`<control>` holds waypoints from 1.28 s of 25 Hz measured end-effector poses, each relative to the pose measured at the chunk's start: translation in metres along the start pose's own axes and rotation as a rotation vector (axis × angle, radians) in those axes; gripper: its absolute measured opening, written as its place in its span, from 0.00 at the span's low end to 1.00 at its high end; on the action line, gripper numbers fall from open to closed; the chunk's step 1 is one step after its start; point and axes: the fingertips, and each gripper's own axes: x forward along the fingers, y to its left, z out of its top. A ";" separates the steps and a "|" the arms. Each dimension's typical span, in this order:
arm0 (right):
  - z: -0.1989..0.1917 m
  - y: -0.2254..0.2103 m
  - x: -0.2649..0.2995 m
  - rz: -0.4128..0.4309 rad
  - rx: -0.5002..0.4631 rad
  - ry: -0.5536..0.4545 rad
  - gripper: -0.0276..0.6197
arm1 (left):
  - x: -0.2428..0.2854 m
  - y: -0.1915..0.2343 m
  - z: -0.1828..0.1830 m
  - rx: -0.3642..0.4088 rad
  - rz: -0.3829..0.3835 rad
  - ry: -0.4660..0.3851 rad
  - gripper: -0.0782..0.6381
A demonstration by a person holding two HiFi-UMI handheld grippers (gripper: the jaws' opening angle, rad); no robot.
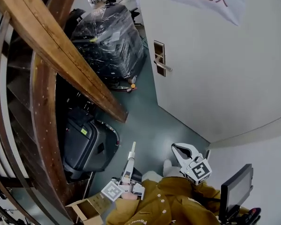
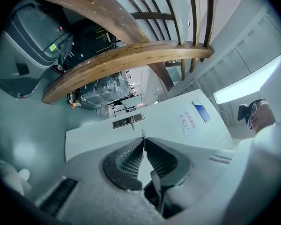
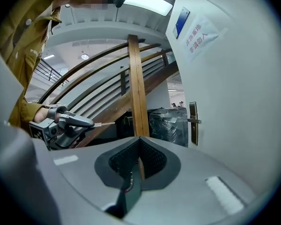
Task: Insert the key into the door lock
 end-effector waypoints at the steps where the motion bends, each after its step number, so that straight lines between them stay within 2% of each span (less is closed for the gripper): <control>1: 0.003 -0.009 0.009 0.001 0.005 -0.003 0.05 | 0.012 -0.001 0.007 -0.001 -0.002 -0.003 0.14; 6: 0.013 -0.042 0.041 -0.003 -0.001 0.014 0.05 | 0.064 0.009 0.026 -0.069 0.002 -0.004 0.14; 9: 0.018 -0.065 0.071 -0.015 0.002 0.020 0.05 | 0.101 0.020 0.046 -0.056 0.000 0.016 0.14; 11: 0.024 -0.080 0.091 -0.035 -0.007 0.023 0.05 | 0.128 0.025 0.058 -0.045 -0.013 0.046 0.14; 13: 0.030 -0.096 0.112 -0.038 -0.036 -0.033 0.05 | 0.157 0.032 0.073 -0.053 -0.026 0.076 0.14; 15: 0.038 -0.109 0.133 -0.046 -0.026 -0.073 0.05 | 0.182 0.040 0.090 -0.058 -0.027 0.112 0.14; 17: 0.041 -0.127 0.156 -0.071 -0.001 -0.045 0.05 | 0.210 0.048 0.107 -0.067 -0.029 0.145 0.14; 22: 0.062 -0.169 0.206 -0.163 -0.028 -0.033 0.05 | 0.273 0.059 0.138 -0.069 -0.063 0.255 0.14; 25: 0.081 -0.184 0.228 -0.225 -0.097 -0.049 0.05 | 0.301 0.064 0.153 -0.076 -0.079 0.308 0.14; 28: 0.096 -0.200 0.246 -0.264 -0.171 -0.051 0.05 | 0.322 0.072 0.156 -0.129 -0.072 0.335 0.14; 30: 0.096 -0.212 0.253 -0.262 -0.201 -0.006 0.16 | 0.334 0.076 0.155 -0.140 -0.076 0.354 0.14; 32: 0.093 -0.226 0.259 -0.263 -0.251 0.058 0.20 | 0.345 0.081 0.158 -0.138 -0.089 0.362 0.14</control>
